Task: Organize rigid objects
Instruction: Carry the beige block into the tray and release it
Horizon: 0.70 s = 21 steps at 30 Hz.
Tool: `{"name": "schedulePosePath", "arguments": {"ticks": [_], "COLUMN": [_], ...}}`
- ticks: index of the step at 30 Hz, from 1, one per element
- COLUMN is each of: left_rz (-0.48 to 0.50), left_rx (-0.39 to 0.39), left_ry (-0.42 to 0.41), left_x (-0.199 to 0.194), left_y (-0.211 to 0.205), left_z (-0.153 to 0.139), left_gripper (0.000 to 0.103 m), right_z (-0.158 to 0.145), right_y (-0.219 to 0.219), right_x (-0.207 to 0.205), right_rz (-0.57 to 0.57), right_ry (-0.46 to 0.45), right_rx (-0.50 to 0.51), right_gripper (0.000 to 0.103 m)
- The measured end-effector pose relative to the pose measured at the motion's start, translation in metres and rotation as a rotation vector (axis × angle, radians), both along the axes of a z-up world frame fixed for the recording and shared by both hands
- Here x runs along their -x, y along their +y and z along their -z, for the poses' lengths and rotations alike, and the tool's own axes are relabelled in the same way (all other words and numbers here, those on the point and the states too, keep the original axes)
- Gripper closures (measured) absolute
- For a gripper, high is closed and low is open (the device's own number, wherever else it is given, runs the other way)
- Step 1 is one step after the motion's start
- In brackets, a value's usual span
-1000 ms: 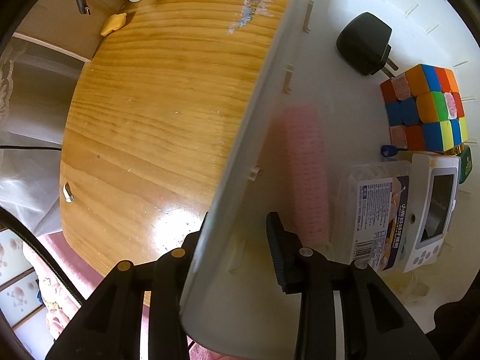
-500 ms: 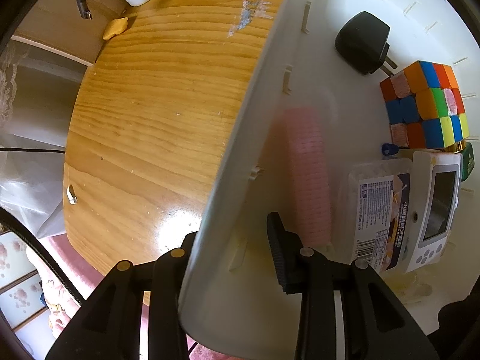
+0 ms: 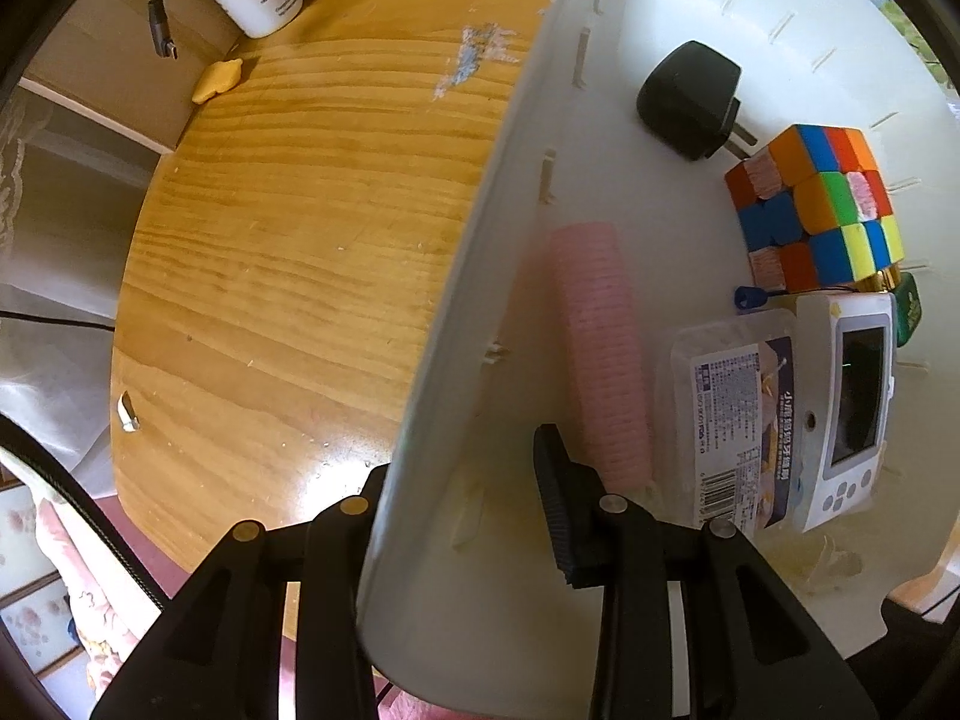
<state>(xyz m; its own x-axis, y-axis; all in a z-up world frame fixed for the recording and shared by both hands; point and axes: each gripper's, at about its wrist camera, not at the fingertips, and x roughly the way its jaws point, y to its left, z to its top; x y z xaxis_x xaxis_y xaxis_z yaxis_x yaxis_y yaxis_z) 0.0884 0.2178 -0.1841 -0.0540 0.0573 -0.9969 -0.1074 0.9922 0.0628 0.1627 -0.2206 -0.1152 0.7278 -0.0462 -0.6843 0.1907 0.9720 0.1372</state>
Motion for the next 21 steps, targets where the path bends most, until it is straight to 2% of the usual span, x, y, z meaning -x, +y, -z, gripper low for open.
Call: {"name": "schedulePosePath", "arguments": {"ticks": [6,11,16,21], "left_rz": [0.015,0.022,0.042,0.074], "left_rx": [0.027,0.053,0.067,0.067], "left_ry": [-0.025,-0.029,-0.017,-0.003], "left_x": [0.008,0.016,0.025,0.025], "left_y": [0.004,0.006,0.011,0.009], "left_z": [-0.005,-0.001,0.001,0.003], "left_gripper": [0.065,0.067,0.067,0.067], "right_z": [-0.033,-0.048,-0.055,-0.049], "right_y": [0.052,0.094,0.136,0.180], "right_x": [0.015,0.026,0.034,0.041], "right_rz": [-0.125,-0.237,-0.352,-0.466], "right_ry": [-0.063,-0.089,-0.098,-0.077], "right_rx": [-0.012,-0.034,-0.071,-0.100], "right_gripper": [0.038,0.038,0.038,0.038]}}
